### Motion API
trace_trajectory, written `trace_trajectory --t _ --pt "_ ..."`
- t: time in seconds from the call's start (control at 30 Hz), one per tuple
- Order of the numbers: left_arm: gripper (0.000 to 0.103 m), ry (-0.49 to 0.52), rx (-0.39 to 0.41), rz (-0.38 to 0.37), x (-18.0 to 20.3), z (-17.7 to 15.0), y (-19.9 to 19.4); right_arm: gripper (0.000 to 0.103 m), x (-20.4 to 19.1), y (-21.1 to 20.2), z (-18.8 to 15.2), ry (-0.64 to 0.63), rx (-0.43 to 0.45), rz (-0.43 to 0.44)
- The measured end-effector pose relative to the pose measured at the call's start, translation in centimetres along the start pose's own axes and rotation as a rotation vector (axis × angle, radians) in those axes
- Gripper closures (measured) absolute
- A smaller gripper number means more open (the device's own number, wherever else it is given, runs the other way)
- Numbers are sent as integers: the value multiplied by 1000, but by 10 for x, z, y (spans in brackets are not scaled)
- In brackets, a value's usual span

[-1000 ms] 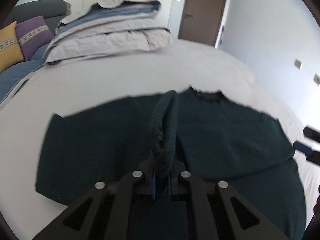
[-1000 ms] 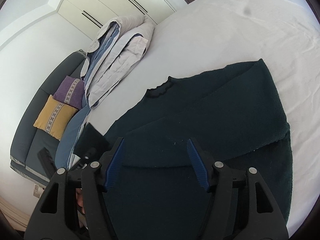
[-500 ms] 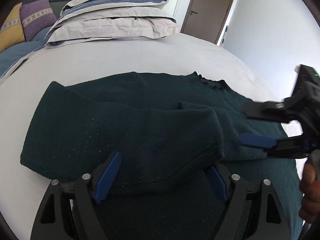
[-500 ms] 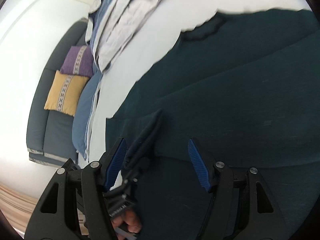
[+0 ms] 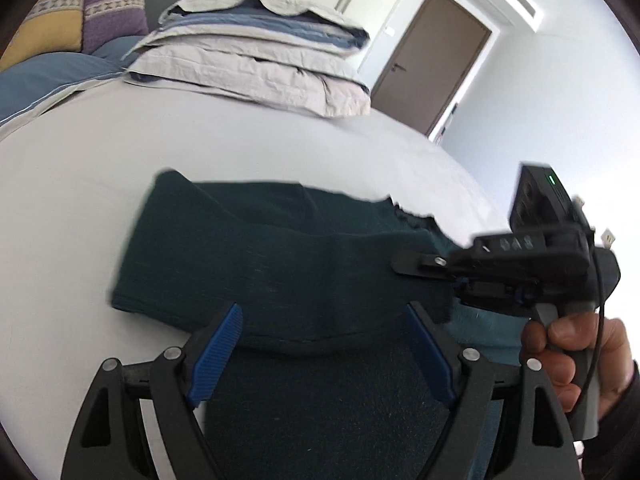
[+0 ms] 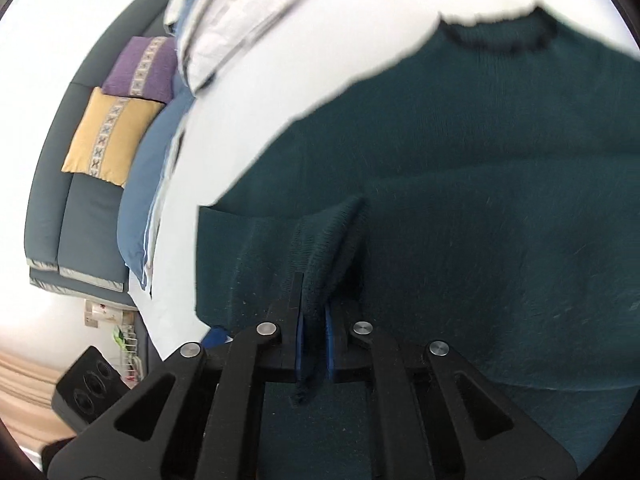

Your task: Fold small clothes

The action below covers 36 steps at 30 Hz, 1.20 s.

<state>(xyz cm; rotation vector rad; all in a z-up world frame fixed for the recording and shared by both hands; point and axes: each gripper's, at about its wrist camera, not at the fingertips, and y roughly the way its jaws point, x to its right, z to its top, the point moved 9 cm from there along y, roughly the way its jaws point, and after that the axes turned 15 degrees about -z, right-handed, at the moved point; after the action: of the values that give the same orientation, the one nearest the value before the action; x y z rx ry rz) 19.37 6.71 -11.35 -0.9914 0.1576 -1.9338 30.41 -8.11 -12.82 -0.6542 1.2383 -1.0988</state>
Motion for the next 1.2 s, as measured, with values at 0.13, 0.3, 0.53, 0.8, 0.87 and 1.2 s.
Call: trace_trajectory --t 0.13,0.3,0.53,0.8,0.87,1.2 --pt "19 -51 47 21 -25 23 -19 96 31 -37 5 -3 66 -35" --pt "19 -121 47 63 -63 41 -22 96 97 -69 9 51 81 -110" --pt "22 -169 -62 109 -89 48 22 96 143 -66 19 89 75 -175" --pt "24 -116 -149 187 -95 55 64 96 177 -41 12 113 74 -190" --pt "26 -96 -169 198 -95 56 73 96 185 -40 13 121 82 -212" --pt "34 -83 -188 211 -100 64 93 96 193 -33 8 132 90 -216"
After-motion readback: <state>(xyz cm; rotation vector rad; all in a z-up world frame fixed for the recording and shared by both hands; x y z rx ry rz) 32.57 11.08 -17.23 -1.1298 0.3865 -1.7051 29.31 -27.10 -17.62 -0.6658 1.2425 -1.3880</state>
